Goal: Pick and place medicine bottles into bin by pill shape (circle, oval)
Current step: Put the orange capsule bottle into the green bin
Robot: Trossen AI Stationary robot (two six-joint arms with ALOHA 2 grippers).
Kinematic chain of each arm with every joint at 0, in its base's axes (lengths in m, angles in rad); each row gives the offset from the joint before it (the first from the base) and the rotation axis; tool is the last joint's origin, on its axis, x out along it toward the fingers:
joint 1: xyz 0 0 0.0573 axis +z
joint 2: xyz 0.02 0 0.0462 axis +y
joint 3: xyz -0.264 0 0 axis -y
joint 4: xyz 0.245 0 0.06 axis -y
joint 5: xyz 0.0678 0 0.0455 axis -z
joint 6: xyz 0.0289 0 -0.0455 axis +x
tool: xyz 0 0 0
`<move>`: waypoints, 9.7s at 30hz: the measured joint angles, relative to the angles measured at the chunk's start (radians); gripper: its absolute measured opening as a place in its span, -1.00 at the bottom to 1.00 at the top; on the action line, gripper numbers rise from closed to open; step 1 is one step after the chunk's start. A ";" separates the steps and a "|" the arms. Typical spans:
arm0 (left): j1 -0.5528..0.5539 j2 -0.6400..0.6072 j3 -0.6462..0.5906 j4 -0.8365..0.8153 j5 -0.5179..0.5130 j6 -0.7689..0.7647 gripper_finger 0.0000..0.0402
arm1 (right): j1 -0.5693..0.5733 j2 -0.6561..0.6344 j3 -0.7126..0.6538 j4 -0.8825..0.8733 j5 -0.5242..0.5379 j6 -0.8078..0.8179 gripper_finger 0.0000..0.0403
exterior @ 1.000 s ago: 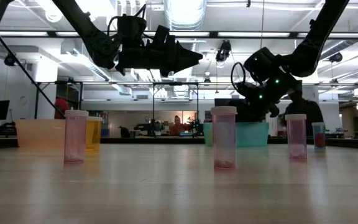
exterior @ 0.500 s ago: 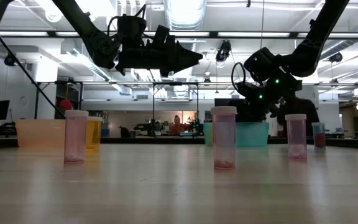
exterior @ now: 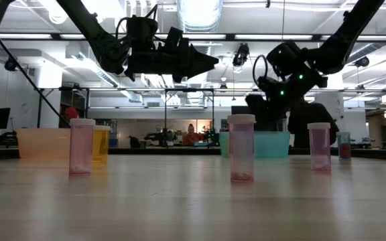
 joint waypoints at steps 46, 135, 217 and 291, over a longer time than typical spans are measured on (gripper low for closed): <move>-0.199 -0.010 0.002 -0.030 -0.065 -0.269 0.11 | 0.418 -0.576 -0.178 -0.161 -0.143 -0.251 -0.32; -0.443 -0.204 -0.003 -1.747 -0.513 -0.949 0.46 | 0.417 -0.576 -0.272 0.024 -0.143 -0.287 -0.32; -0.344 0.351 0.752 -1.789 -0.501 -0.319 -0.02 | 0.417 -0.576 -0.272 0.014 -0.141 -0.288 -0.32; -0.330 -0.418 -0.140 -0.360 -0.528 0.397 0.40 | 0.441 0.343 0.173 0.316 -0.351 -0.119 -0.96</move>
